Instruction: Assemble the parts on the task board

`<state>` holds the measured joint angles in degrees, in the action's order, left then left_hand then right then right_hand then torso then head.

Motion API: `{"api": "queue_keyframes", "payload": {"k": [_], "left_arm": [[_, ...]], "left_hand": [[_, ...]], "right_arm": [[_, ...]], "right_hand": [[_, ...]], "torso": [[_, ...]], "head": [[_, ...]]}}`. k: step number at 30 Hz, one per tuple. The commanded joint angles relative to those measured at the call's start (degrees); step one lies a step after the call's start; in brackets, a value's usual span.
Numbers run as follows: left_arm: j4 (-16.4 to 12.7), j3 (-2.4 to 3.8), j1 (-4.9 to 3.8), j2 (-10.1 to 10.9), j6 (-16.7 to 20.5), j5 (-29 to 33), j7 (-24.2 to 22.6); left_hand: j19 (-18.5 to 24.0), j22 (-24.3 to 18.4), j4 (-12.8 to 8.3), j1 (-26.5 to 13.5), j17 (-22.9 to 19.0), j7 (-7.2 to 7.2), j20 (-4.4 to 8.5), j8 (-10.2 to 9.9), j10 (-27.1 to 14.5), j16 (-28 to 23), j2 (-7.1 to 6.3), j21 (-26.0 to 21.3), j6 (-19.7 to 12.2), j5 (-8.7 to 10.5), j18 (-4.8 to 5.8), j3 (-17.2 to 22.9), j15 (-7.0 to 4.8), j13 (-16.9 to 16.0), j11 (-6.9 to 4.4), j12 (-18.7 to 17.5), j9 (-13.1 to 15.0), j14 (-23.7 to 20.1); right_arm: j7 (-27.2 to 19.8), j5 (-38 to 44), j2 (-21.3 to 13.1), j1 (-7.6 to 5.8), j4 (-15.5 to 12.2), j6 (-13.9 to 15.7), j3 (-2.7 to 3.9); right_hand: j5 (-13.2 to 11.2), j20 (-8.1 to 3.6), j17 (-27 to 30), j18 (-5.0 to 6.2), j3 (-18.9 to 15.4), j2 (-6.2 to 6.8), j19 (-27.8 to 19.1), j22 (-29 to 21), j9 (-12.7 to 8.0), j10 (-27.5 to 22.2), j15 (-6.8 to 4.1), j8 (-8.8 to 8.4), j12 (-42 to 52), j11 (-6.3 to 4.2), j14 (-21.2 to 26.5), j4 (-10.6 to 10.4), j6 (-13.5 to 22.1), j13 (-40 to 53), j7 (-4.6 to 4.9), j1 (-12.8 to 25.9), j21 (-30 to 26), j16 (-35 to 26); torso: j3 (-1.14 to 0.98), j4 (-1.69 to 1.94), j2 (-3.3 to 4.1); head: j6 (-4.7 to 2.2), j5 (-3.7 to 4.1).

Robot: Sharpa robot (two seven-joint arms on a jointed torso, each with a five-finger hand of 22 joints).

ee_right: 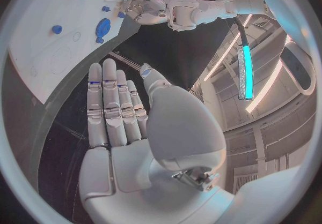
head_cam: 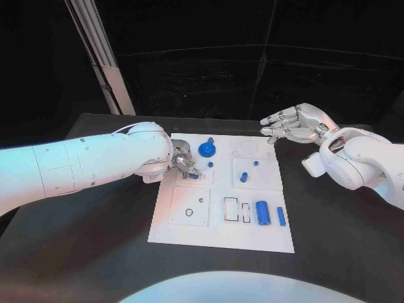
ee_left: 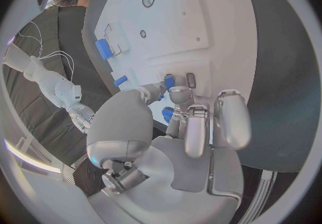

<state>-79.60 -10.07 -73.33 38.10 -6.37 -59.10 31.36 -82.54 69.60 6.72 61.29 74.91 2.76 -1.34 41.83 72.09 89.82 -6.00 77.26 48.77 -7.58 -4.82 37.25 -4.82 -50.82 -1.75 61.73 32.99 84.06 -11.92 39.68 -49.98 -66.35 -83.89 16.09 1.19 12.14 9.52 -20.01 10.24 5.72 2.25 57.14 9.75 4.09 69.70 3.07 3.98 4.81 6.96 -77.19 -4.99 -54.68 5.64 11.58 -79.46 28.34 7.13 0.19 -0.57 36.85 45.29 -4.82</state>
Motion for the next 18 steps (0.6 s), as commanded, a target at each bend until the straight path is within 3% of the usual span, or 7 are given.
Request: {"api": "queue_keyframes", "payload": {"k": [1, 18], "left_arm": [[0.5, -0.12, 0.07, -0.3, -1.6, -0.5, 0.9], [1.5, -0.11, 0.04, -1.4, -2.6, -0.3, 0.7]], "left_hand": [[-0.4, 0.0, -2.9, -1.0, 15.1, -0.40, 0.18, 0.3, 0.5, 0.2, -0.18, 0.3, 0.3, 0.38, 0.69, 3.0, -0.36, -0.2, 0.01, 0.4, -0.1, 5.9], [-0.7, 0.8, -0.7, -4.0, 15.1, -0.86, 0.45, 0.5, 1.4, 0.2, -0.63, 0.6, 1.8, 0.44, 0.82, -0.3, -0.65, -1.6, -0.35, 1.8, -0.3, 5.9]], "right_arm": [[-0.5, -0.2, 0.1, -0.12, 0.0, -0.4, 0.04], [-0.5, -0.2, 0.3, -0.12, 0.0, -0.7, 0.04]], "right_hand": [[0.3, 0.23, 0.1, 0.20, 0.0, 0.10, 0.0, -0.1, 0.0, -0.4, 0.31, -0.16, -0.1, 0.16, 0.3, -0.3, 0.4, -0.1, -0.06, 0.6, -0.3, -0.4], [0.3, 0.24, 0.1, 0.20, 0.0, 0.09, 0.0, -0.1, 0.0, -0.4, 0.32, -0.15, -0.1, 0.16, 0.3, -0.4, 0.3, -0.1, -0.06, 0.6, -0.3, -0.4]], "torso": [[0.01, -0.04, 0.01], [0.01, 0.03, -0.02]], "head": [[0.03, -0.01], [0.20, 0.20]]}}
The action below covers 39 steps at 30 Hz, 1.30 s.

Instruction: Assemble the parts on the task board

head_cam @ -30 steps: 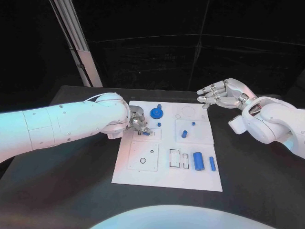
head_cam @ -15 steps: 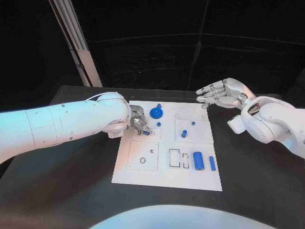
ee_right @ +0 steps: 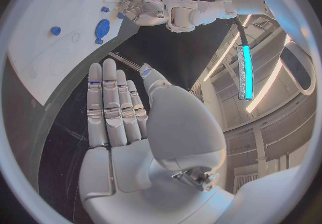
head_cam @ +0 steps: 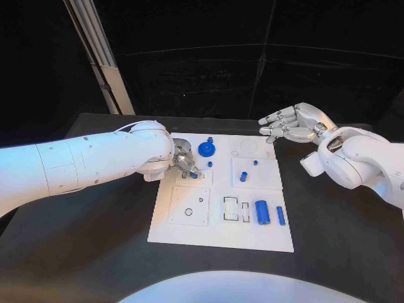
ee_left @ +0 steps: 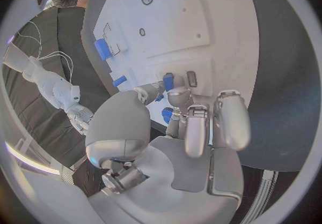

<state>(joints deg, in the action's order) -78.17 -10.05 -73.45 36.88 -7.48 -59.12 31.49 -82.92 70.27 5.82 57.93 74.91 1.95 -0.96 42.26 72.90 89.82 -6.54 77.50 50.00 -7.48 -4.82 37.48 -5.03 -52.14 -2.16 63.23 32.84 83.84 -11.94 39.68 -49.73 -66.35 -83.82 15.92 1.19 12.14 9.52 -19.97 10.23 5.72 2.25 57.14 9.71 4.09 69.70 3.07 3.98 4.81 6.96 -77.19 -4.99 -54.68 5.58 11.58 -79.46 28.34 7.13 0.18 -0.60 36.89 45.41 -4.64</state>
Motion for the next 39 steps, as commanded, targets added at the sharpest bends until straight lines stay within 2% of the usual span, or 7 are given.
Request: {"api": "queue_keyframes", "payload": {"k": [1, 14, 18, 31, 39], "left_arm": [[0.1, -0.14, 0.16, -0.2, -1.5, -0.3, 0.6], [0.6, -0.13, 0.14, -0.8, -1.4, -0.3, 0.9], [0.9, -0.13, 0.12, -1.1, -1.6, -0.3, 0.9], [1.2, -0.13, 0.08, -1.5, -1.6, -0.3, 0.9], [1.5, -0.12, 0.08, -1.5, -1.6, -0.3, 0.9]], "left_hand": [[-0.3, 0.2, 0.3, -0.7, 15.1, -0.08, 0.09, 0.1, 0.7, 0.2, -0.09, 0.4, 0.7, 0.33, 0.83, -0.8, -0.46, -0.4, 0.03, 0.4, -0.1, 6.2], [-0.8, 1.2, 3.6, -4.0, 15.1, -0.42, 0.32, 0.0, 1.9, 0.2, 1.07, 0.9, 1.9, 0.18, 1.01, -3.1, -0.70, -2.0, -0.26, 2.0, -0.5, 6.2], [-0.9, 1.4, 4.1, -4.6, 15.1, -0.47, 0.36, 0.0, 2.2, 0.2, 1.13, 1.0, 2.1, 0.20, 1.05, -3.5, -0.73, -2.3, -0.29, 2.3, -0.5, 6.2], [-1.1, 2.1, 5.0, -5.6, 15.1, -0.64, 0.44, 0.1, 2.6, 0.2, 0.87, 1.5, 2.8, 0.24, 1.19, -4.3, -0.82, -2.9, -0.43, 2.8, -0.5, 6.2], [-1.4, 2.7, 7.3, -8.1, 15.1, -0.85, 0.57, 0.3, 3.1, 0.2, 0.04, 1.8, 3.6, 0.38, 1.30, -7.3, -0.96, -3.1, -0.60, 3.1, -0.6, 6.2]], "right_arm": [[-0.4, -0.2, 0.1, -0.12, 0.0, -0.5, 0.04], [-0.5, -0.2, 0.3, -0.12, 0.2, -0.6, 0.04], [-0.5, -0.2, 0.3, -0.12, 0.2, -0.7, 0.04], [-0.5, -0.2, 0.3, -0.12, 0.2, -0.7, 0.04], [-0.5, -0.2, 0.3, -0.12, 0.2, -0.7, 0.04]], "right_hand": [[0.3, 0.24, 0.1, 0.21, 0.0, 0.09, 0.0, -0.1, 0.0, -0.4, 0.32, -0.15, -0.1, 0.16, 0.3, -0.4, 0.4, -0.1, -0.06, 0.6, -0.3, -0.4], [0.3, 0.24, 0.1, 0.21, 0.0, 0.09, 0.0, -0.1, 0.0, -0.4, 0.32, -0.15, -0.1, 0.16, 0.3, -0.4, 0.4, -0.1, -0.06, 0.6, -0.3, -0.4], [0.4, 0.26, 0.1, 0.22, 0.0, 0.17, 0.0, -0.1, 0.0, -0.5, 0.32, -0.11, -0.1, 0.16, 0.3, -0.3, 0.3, -0.1, -0.08, 0.6, -0.4, -0.5], [0.3, 0.27, 0.1, 0.22, 0.0, 0.27, 0.0, -0.2, 0.0, -0.6, 0.33, -0.09, -0.1, 0.17, 0.3, -0.2, 0.3, -0.1, -0.07, 0.5, -0.5, -0.6], [0.3, 0.30, 0.1, 0.21, 0.0, 0.32, 0.0, -0.2, 0.0, -0.6, 0.36, -0.09, -0.1, 0.20, 0.3, -0.3, 0.3, -0.2, -0.05, 0.6, -0.6, -0.7]], "torso": [[0.04, 0.05, -0.07], [0.10, 0.09, -0.15], [0.09, 0.00, -0.18], [0.12, 0.04, -0.31], [0.14, 0.00, -0.32]], "head": [[0.09, 0.02], [0.13, 0.07], [0.17, 0.00], [0.32, 0.15], [0.34, 0.16]]}}
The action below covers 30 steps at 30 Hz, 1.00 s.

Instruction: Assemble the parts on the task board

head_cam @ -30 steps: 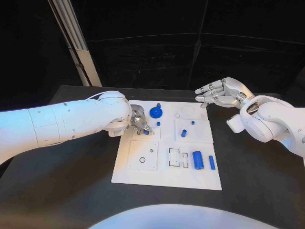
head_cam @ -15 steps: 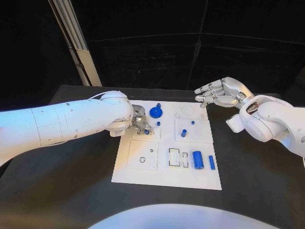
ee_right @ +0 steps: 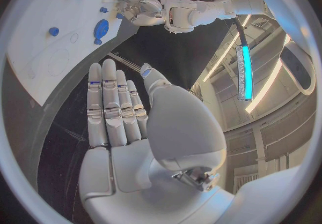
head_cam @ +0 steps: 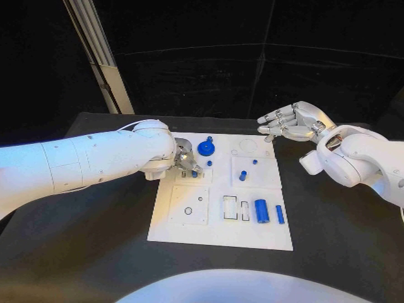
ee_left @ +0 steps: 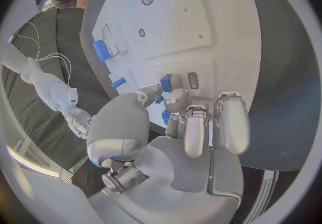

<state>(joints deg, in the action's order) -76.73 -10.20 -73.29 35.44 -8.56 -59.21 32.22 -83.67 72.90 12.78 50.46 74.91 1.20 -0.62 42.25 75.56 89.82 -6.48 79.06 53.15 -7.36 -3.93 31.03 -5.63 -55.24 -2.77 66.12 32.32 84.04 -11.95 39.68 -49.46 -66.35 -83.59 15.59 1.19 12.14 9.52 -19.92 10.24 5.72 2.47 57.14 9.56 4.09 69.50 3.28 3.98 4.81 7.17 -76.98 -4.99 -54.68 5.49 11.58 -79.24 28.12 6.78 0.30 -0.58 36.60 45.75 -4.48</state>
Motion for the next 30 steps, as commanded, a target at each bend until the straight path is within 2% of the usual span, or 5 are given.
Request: {"api": "queue_keyframes", "payload": {"k": [1, 20, 25, 27, 30], "left_arm": [[0.1, 0.03, -0.07, 0.0, -0.5, -0.2, 0.1], [-0.6, 0.14, -0.14, 0.9, 0.5, -0.2, -0.2], [-2.3, 1.39, -0.94, 2.5, 0.3, 1.6, -1.2], [-3.0, 1.91, -1.66, 3.2, -0.3, 2.4, -1.5], [-3.4, 2.42, -3.18, 4.3, -1.1, 3.8, -2.1]], "left_hand": [[-0.6, 0.2, 0.6, -0.9, 15.1, -0.14, 0.24, 0.3, 0.5, 0.2, -0.10, 0.3, 0.5, 0.28, 0.42, -1.4, -0.38, 0.0, -0.02, 0.2, -0.1, 6.0], [-0.7, 0.3, 3.6, -2.2, 15.1, -0.48, 0.55, 0.7, 0.6, 0.2, -0.15, 0.2, 0.9, 0.31, 0.41, -8.6, -0.67, 0.7, -0.33, -0.3, 0.0, 6.0], [0.3, -2.3, 3.7, -2.4, 15.1, -0.19, 0.53, 0.5, -1.0, 0.2, -1.03, -1.7, -0.3, 0.79, -0.12, -12.7, -0.58, 3.7, -0.11, -2.3, 0.0, 6.0], [1.3, -4.6, 3.9, -2.8, 15.1, 0.11, 0.43, 0.2, -1.9, 0.2, -1.32, -3.5, -1.3, 4.20, -0.60, -15.3, -0.36, 5.2, 0.10, -3.2, -0.1, 6.0], [2.1, -6.4, 3.8, -2.0, 15.1, 0.85, 0.16, -1.3, -3.0, 0.2, -1.48, -4.8, -3.5, 4.59, -0.91, -17.8, 0.01, 7.0, 0.68, -4.4, -0.8, 6.0]], "right_arm": [[-0.5, -0.2, 0.0, -0.12, -0.1, -0.3, 0.04], [-0.5, -0.2, 0.0, -0.12, 0.1, -0.3, 0.04], [-0.5, -0.2, 0.0, -0.12, 0.4, -0.3, 0.03], [-0.4, -0.2, 0.1, -0.12, 0.5, -0.3, 0.03], [-0.1, -0.2, 0.2, -0.12, 0.7, -0.2, 0.02]], "right_hand": [[0.3, 0.30, 0.1, 0.21, -0.1, 0.11, 0.0, -0.1, 0.0, -0.4, 0.16, -0.09, -0.1, 0.00, 0.1, -0.3, 0.3, -0.1, -0.05, 0.4, -0.4, -0.3], [0.3, 0.38, 0.1, 0.19, -0.2, 0.20, 0.0, -0.2, 0.0, -0.5, 0.26, -0.11, -0.1, 0.08, 0.2, -0.3, 0.5, -0.1, 0.03, 0.6, -0.6, -0.6], [0.3, 0.41, 0.1, 0.19, -0.2, 0.22, 0.0, -0.2, 0.0, -0.6, 0.29, -0.12, -0.1, 0.11, 0.3, -0.4, 0.5, -0.2, 0.05, 0.7, -0.7, -0.6], [0.3, 0.43, 0.2, 0.18, -0.3, 0.24, 0.0, -0.3, 0.0, -0.6, 0.32, -0.12, 0.0, 0.13, 0.3, -0.4, 0.5, -0.2, 0.07, 0.8, -0.7, -0.7], [0.3, 0.43, 0.2, 0.18, -0.3, 0.24, 0.0, -0.3, 0.0, -0.6, 0.32, -0.12, 0.0, 0.13, 0.3, -0.4, 0.5, -0.2, 0.07, 0.8, -0.7, -0.7]], "torso": [[0.01, -0.04, -0.01], [0.00, 0.01, 0.14], [-0.04, 0.00, 0.13], [-0.05, -0.02, 0.16], [-0.05, 0.00, 0.21]], "head": [[0.02, -0.01], [-0.16, 0.17], [-0.32, 0.40], [-0.44, 0.48], [-0.67, 0.51]]}}
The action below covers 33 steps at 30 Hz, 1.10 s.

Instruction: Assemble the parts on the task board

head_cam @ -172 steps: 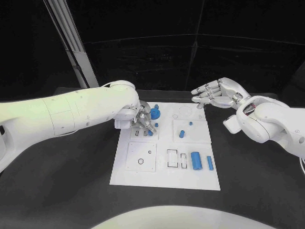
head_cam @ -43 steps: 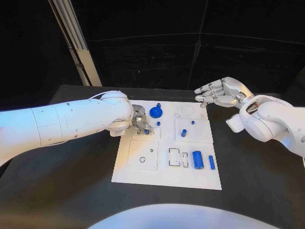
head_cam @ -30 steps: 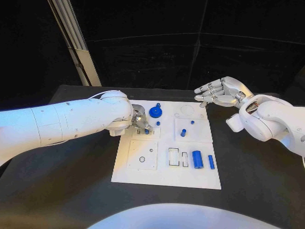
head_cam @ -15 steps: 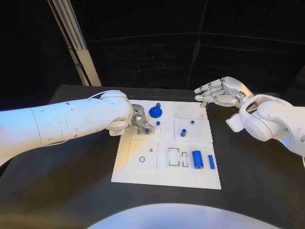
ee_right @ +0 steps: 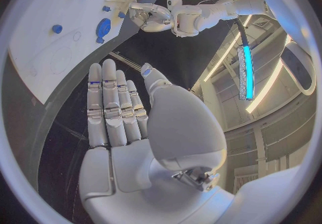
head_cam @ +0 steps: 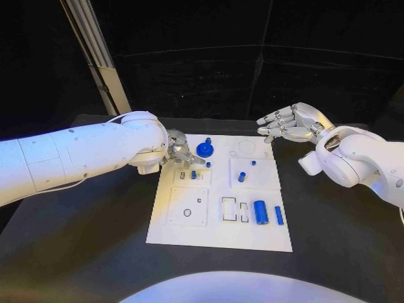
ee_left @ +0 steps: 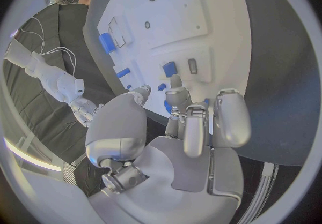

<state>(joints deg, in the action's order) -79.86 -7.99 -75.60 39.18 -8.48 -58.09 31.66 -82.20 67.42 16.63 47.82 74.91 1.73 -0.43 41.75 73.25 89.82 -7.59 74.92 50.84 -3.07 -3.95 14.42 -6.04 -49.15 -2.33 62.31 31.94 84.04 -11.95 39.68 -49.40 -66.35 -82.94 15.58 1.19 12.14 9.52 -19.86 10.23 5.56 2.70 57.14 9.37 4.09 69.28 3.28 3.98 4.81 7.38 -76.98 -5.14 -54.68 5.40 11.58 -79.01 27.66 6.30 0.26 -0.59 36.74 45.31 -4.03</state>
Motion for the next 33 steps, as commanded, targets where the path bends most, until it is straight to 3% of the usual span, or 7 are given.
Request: {"api": "queue_keyframes", "payload": {"k": [1, 5, 11, 15, 16, 22, 33], "left_arm": [[-0.1, 0.31, -1.45, 0.7, -1.4, 3.5, -1.8], [1.0, 0.50, -3.15, 1.1, -2.9, 6.1, -2.3], [5.9, 0.54, -4.37, -0.3, -7.0, 6.5, -2.1], [10.2, 0.25, -4.56, -2.5, -9.2, 4.2, -2.5], [11.9, -0.08, -4.59, -3.4, -9.7, 3.4, -2.8], [17.2, -1.03, -4.54, -6.5, -10.4, 1.1, -4.2], [23.7, -1.39, -3.94, -9.9, -11.6, -1.7, -4.9]], "left_hand": [[0.8, -1.3, 0.0, 1.2, 15.1, 0.64, -0.17, -1.6, -1.0, 0.2, -0.28, -1.0, -2.1, 0.33, -0.95, -1.9, 0.65, 1.5, 0.55, -0.9, -0.8, 6.0], [1.1, -2.2, 0.0, 3.4, 15.1, 2.38, -1.01, -4.8, -2.9, 0.2, -0.02, -1.9, -5.9, 0.32, -1.05, -4.5, 1.79, 3.6, 1.99, -2.4, -2.6, 6.0], [1.0, -2.0, -0.2, 6.5, 15.1, 2.99, -1.86, -5.7, -3.7, 0.2, 1.69, -1.9, -5.7, 0.28, -1.10, -7.0, 2.43, 4.2, 2.61, -2.3, -3.8, 5.9], [1.0, -1.8, -0.3, 8.4, 15.0, 3.00, -2.04, -5.8, -3.8, 0.1, 2.99, -1.9, -5.3, 0.26, -1.12, -7.5, 2.49, 4.1, 2.63, -2.0, -4.2, 5.9], [1.0, -1.8, -0.3, 8.8, 15.0, 2.99, -2.07, -5.8, -3.8, 0.1, 3.35, -1.9, -5.2, 0.24, -1.13, -7.7, 2.50, 4.2, 2.64, -1.9, -4.4, 5.9], [0.9, -1.5, -0.1, 9.4, 15.1, 2.88, -2.11, -5.7, -3.6, 0.2, 3.98, -1.7, -4.6, 0.24, -1.09, -8.6, 2.47, 3.8, 2.58, -1.4, -4.6, 6.0], [0.2, 0.2, 0.0, 9.5, 15.1, 2.29, -1.85, -5.0, -2.3, 0.2, 5.16, -0.5, -2.6, 0.24, -0.79, -11.1, 2.11, 2.1, 2.08, 0.3, -5.1, 6.0]], "right_arm": [[0.0, -0.2, 0.2, -0.12, 0.1, -0.1, 0.02], [0.4, -0.2, 0.3, -0.12, 0.2, 0.0, 0.02], [0.6, -0.2, 0.5, -0.11, 0.4, 0.0, 0.01], [0.6, -0.2, 0.7, -0.11, 0.5, 0.1, 0.01], [0.6, -0.2, 0.7, -0.11, 0.5, 0.1, 0.01], [0.6, -0.2, 0.8, -0.11, 0.5, 0.1, 0.01], [0.5, -0.1, 0.8, -0.10, 0.4, 0.5, 0.01]], "right_hand": [[0.3, 0.44, 0.1, 0.19, -0.2, 0.02, 0.0, -0.1, 0.0, -0.4, 0.33, -0.12, 0.0, -0.07, 0.3, -0.3, 0.5, -0.1, 0.08, 0.6, -0.3, -0.2], [0.3, 0.46, 0.1, 0.19, -0.2, 0.04, 0.0, -0.1, 0.0, -0.4, 0.34, -0.11, 0.0, -0.06, 0.2, -0.3, 0.5, -0.1, 0.08, 0.7, -0.3, -0.3], [0.3, 0.49, 0.1, 0.20, -0.4, 0.08, 0.0, -0.2, 0.0, -0.4, 0.36, -0.10, 0.1, -0.05, 0.2, -0.4, 0.6, -0.1, 0.09, 0.9, -0.4, -0.3], [0.3, 0.49, 0.1, 0.20, -0.4, 0.08, 0.0, -0.2, 0.0, -0.4, 0.36, -0.10, 0.1, -0.05, 0.2, -0.4, 0.6, -0.1, 0.09, 0.9, -0.4, -0.3], [0.3, 0.49, 0.1, 0.20, -0.4, 0.08, 0.0, -0.2, 0.0, -0.4, 0.36, -0.10, 0.1, -0.05, 0.2, -0.4, 0.6, -0.1, 0.09, 0.9, -0.4, -0.3], [0.3, 0.50, 0.1, 0.21, -0.4, 0.10, 0.0, -0.2, 0.0, -0.4, 0.37, -0.09, 0.1, -0.04, 0.2, -0.5, 0.6, -0.1, 0.10, 1.0, -0.5, -0.4], [0.3, 0.56, 0.1, 0.21, -0.5, 0.05, 0.0, -0.3, 0.0, -0.5, 0.42, -0.20, 0.1, 0.03, 0.2, -0.5, 0.9, -0.2, 0.18, 1.1, -0.7, -0.5]], "torso": [[-0.05, -0.02, 0.04], [-0.04, -0.02, 0.10], [-0.05, 0.16, 0.10], [-0.03, 0.12, 0.17], [-0.01, 0.08, 0.21], [0.00, -0.09, 0.23], [0.02, -0.06, 0.21]], "head": [[-0.25, 0.07], [-0.39, 0.15], [-0.59, 0.17], [-0.78, -0.08], [-0.87, -0.13], [-0.91, -0.11], [-0.74, -0.61]]}}
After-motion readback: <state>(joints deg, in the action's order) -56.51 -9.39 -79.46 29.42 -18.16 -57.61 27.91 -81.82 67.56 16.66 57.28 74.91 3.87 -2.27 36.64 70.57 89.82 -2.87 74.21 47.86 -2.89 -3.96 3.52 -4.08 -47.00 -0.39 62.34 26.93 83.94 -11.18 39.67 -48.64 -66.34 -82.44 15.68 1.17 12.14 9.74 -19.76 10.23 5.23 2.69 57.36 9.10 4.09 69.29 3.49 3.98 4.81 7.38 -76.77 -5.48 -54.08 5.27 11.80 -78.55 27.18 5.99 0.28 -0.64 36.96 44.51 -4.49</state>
